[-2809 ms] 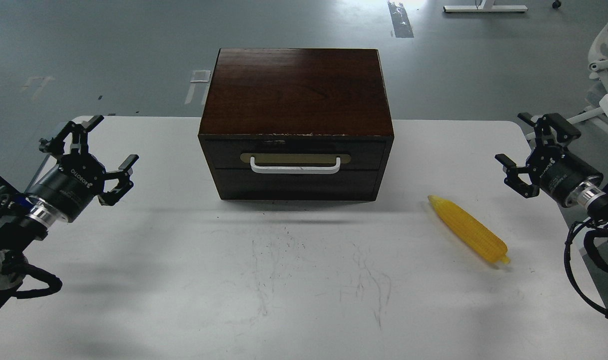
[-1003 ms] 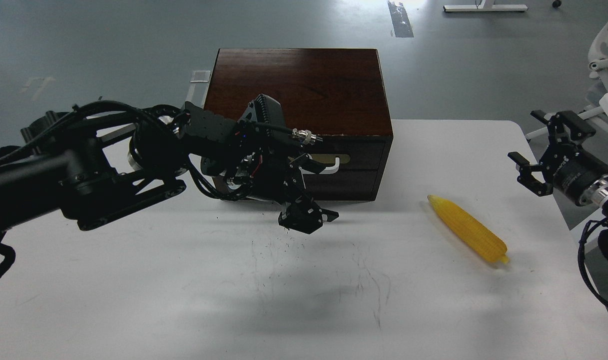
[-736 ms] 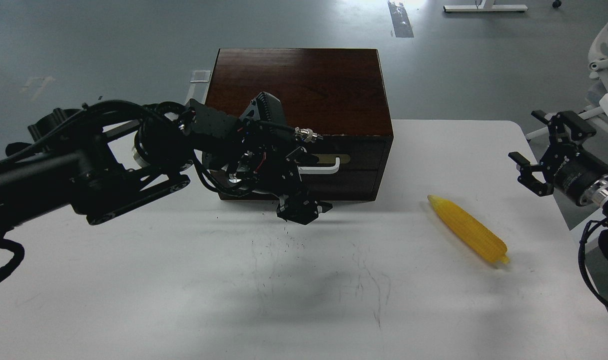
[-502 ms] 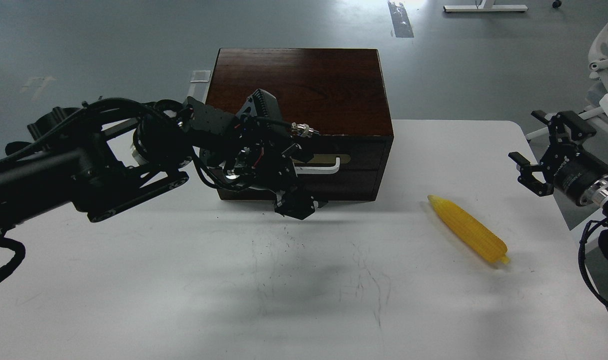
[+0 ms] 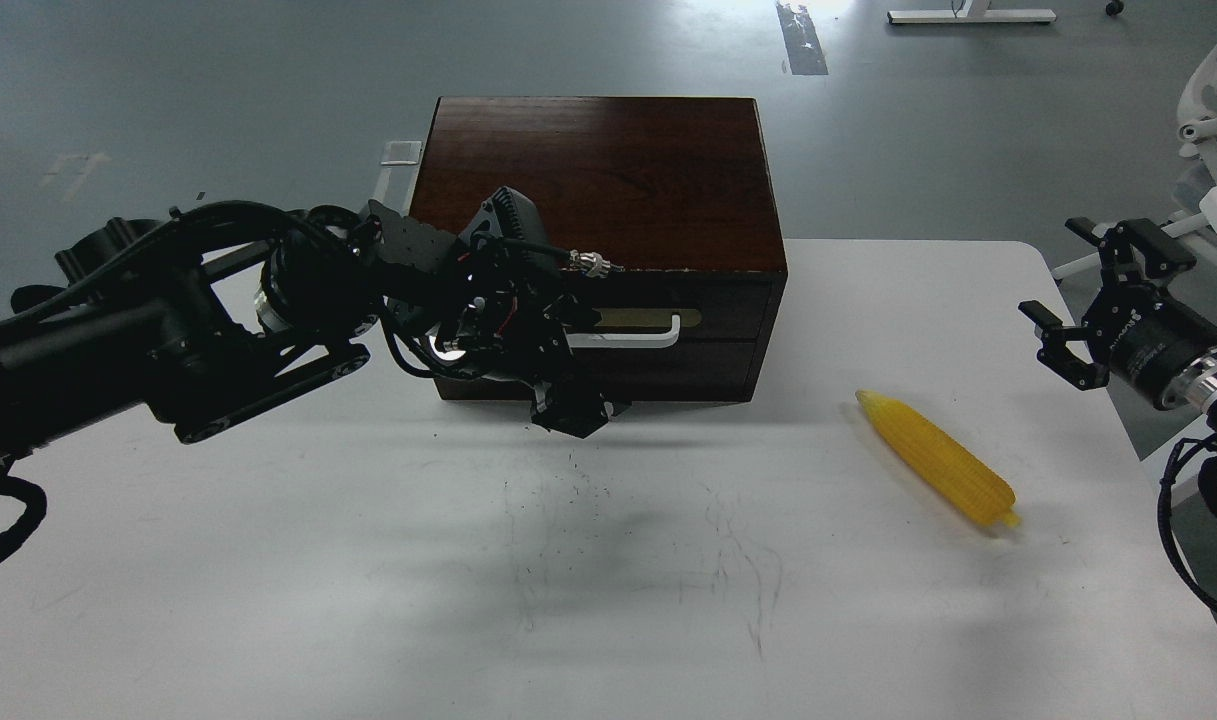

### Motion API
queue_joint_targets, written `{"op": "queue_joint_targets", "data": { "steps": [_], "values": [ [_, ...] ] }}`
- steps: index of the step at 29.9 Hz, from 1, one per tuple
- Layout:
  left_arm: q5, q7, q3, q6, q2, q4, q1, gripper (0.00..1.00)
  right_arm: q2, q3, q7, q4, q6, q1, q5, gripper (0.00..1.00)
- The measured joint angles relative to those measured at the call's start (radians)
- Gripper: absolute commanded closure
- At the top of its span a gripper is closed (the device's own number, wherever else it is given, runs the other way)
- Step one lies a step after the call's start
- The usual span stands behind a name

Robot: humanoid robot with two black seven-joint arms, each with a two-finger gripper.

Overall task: Put corn in drawer with both arms
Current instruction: 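Hook the left gripper onto the white drawer handle, then pull the drawer open toward the robot with the left gripper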

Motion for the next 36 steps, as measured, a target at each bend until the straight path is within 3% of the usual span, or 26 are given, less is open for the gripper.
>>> {"op": "queue_joint_targets", "data": {
  "steps": [17, 36],
  "values": [
    [0.000, 0.000, 0.041, 0.000, 0.004, -0.027, 0.011, 0.01, -0.003, 0.000, 0.000, -0.001, 0.000, -0.001, 0.001, 0.00],
    [0.000, 0.000, 0.088, 0.001, 0.109, -0.209, 0.020, 0.01, -0.016, 0.000, 0.000, 0.003, 0.000, -0.006, 0.001, 0.00]
  ]
}}
